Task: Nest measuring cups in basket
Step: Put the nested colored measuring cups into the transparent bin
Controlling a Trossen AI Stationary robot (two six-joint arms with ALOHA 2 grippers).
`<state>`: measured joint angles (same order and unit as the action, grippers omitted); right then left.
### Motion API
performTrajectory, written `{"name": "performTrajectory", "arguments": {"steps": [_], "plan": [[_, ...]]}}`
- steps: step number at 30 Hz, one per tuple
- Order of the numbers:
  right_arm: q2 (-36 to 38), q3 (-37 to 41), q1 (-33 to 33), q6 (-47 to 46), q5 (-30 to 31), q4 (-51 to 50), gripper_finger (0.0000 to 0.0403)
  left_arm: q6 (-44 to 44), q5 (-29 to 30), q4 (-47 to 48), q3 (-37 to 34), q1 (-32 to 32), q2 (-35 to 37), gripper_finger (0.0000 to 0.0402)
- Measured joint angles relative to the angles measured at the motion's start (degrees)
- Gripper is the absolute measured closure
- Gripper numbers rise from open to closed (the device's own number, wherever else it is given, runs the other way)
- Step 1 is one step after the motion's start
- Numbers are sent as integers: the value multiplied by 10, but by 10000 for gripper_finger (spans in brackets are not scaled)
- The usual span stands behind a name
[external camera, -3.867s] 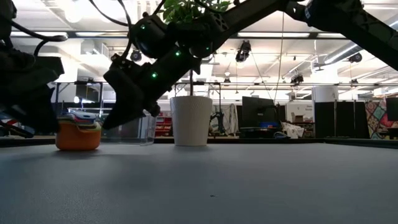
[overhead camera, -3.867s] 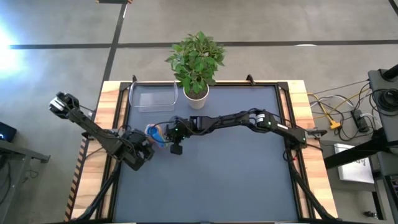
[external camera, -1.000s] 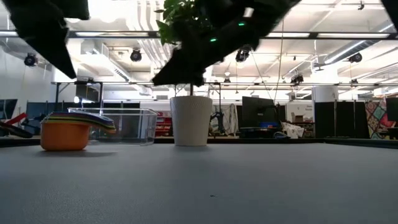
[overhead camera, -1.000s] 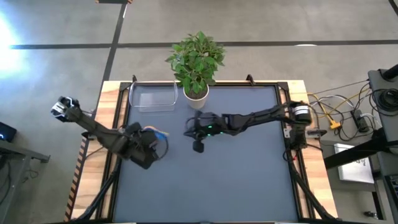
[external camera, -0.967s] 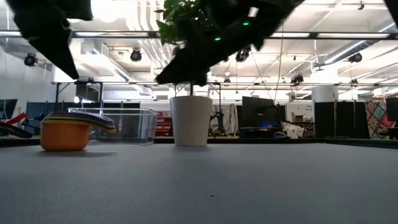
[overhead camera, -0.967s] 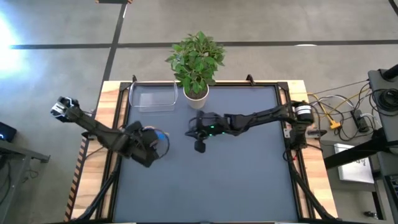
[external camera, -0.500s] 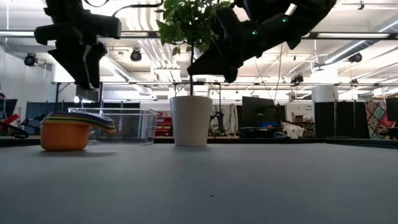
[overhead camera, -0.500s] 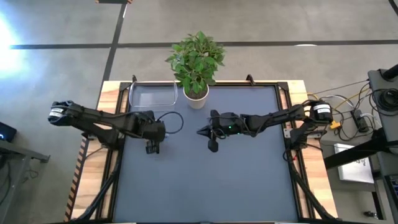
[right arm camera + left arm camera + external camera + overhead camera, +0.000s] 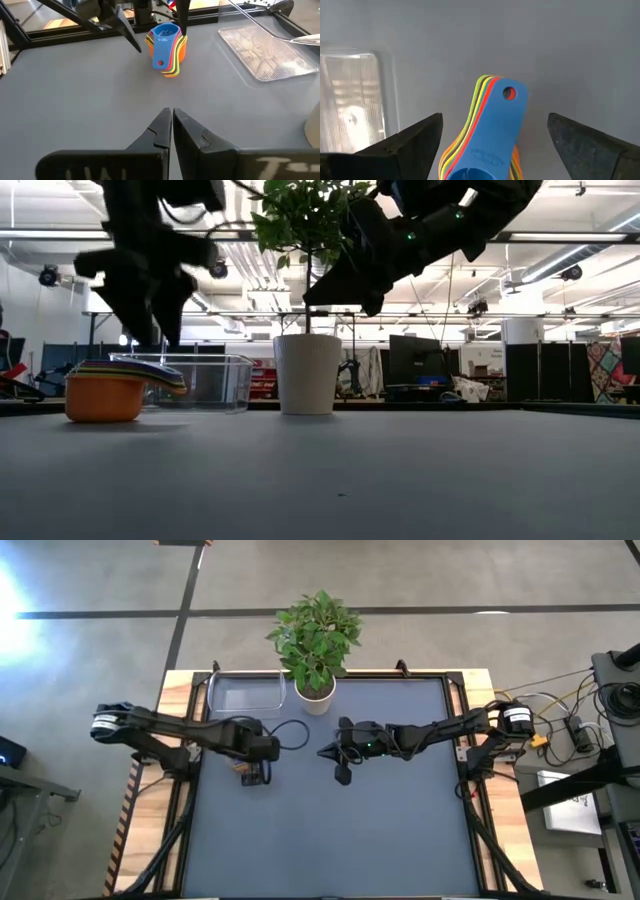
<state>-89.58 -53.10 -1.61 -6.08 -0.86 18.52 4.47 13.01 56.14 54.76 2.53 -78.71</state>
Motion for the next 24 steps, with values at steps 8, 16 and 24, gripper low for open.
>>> {"name": "performTrajectory", "arguments": {"steps": [8, 16, 24], "plan": [[0, 0, 0, 2, 0, -7, 394, -44, -21, 0, 0, -29, -46, 73], [0, 0, 0, 10, 0, -9, 394, -67, -94, -11, -5, -74, -57, 79], [-1, 0, 2, 18, 0, -16, 394, -86, -96, -29, -22, -107, -58, 100]]}}
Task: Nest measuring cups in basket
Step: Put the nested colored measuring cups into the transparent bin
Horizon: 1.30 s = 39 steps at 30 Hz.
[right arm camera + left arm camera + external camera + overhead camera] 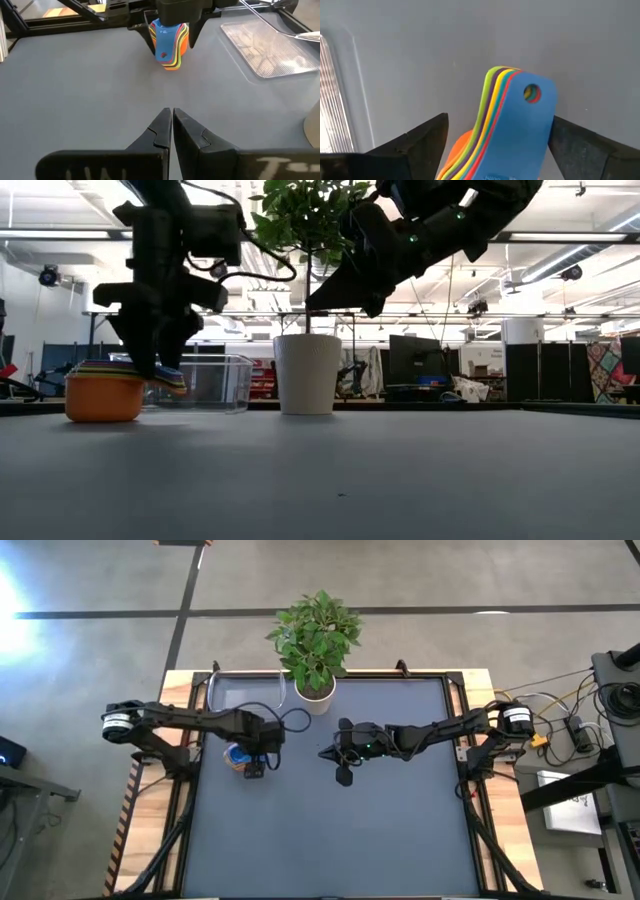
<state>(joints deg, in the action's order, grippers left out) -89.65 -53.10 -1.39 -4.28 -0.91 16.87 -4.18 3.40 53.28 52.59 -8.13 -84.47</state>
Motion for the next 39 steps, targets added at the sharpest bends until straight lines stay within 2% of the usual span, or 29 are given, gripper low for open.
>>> {"name": "performTrajectory", "arguments": {"steps": [6, 21, 26, 33, 39], "plan": [[0, 0, 0, 4, 0, 0, 394, 3, -32, -8, -5, -6, 0, 102], [0, 0, 0, 4, 0, 0, 394, 23, -25, -45, -49, -11, 0, 106], [0, 0, 0, 4, 0, -1, 394, 21, -24, -60, -49, -11, 0, 147], [0, 0, 0, 3, 0, -1, 394, 17, -23, -61, -49, -11, 0, 262], [0, 0, 0, 3, 0, -1, 394, 17, -24, -54, -48, -11, 0, 265]]}}
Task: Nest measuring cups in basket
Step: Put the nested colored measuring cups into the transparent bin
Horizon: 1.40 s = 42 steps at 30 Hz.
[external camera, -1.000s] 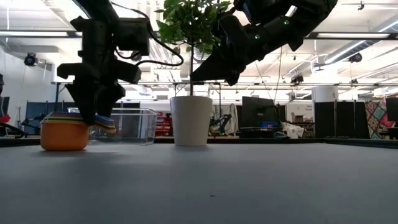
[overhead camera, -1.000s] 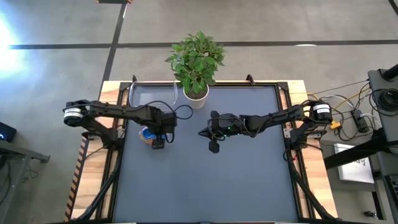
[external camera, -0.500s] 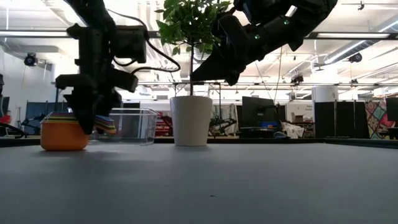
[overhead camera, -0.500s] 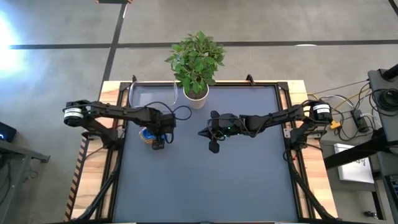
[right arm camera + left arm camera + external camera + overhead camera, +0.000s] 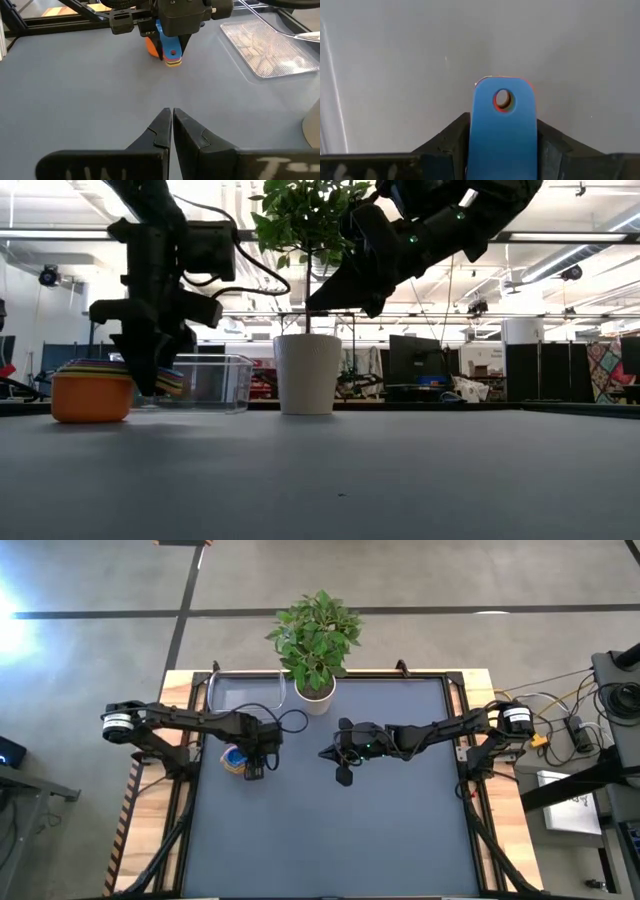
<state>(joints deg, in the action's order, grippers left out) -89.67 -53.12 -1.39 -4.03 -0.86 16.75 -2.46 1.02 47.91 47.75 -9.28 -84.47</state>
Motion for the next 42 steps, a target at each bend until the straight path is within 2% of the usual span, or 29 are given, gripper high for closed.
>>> {"name": "performTrajectory", "arguments": {"steps": [7, 12, 18, 27, 37, 42], "plan": [[0, 0, 0, 0, 0, -1, 394, 0, -1, 45, 18, 0, 0, 266], [0, 0, 0, -4, 0, -1, 394, -7, -1, 116, 79, -1, 6, 268], [0, 0, 0, -4, -1, -2, 394, -39, -7, 141, 138, -19, 22, 270], [0, 0, 0, -3, -6, -3, 394, -69, -10, 176, 145, -63, 23, 272], [0, 0, 0, 0, -6, -3, 394, -102, 21, 274, 249, -104, 28, 272], [0, 0, 0, 0, -6, -4, 394, -127, 80, 331, 311, -134, 28, 272]]}}
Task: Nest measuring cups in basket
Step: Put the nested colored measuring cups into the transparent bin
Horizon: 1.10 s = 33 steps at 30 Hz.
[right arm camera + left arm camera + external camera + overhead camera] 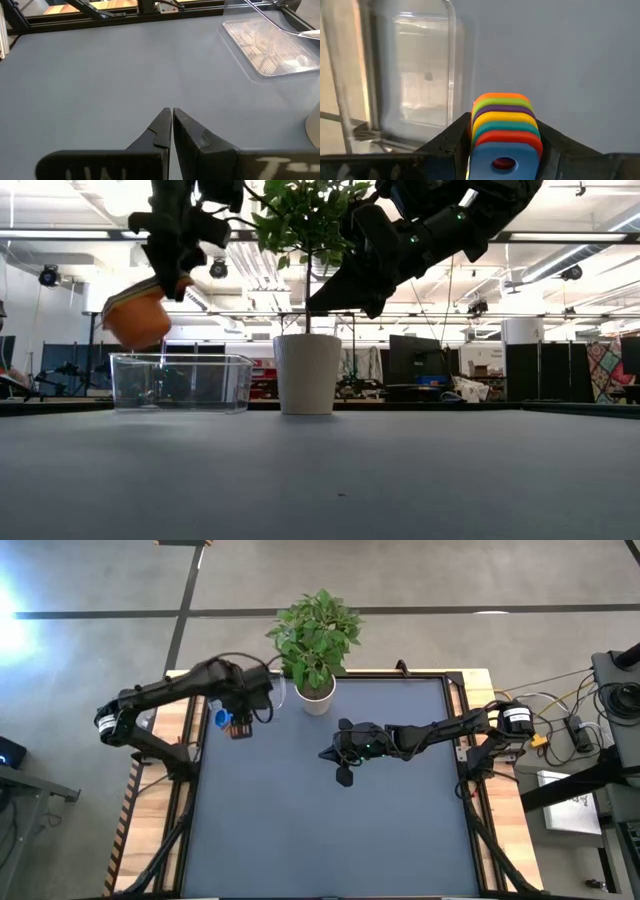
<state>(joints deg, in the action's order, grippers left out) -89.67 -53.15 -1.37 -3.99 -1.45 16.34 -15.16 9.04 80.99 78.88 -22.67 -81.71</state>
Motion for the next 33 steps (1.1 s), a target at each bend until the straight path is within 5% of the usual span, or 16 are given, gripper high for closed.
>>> {"name": "performTrajectory", "arguments": {"steps": [16, 33], "plan": [[0, 0, 0, 2, 0, -2, 394, -143, 61, -82, -26, -152, -6, 272], [0, 0, 0, 10, 0, -7, 394, -209, 41, -178, -61, -196, -65, 273]]}}
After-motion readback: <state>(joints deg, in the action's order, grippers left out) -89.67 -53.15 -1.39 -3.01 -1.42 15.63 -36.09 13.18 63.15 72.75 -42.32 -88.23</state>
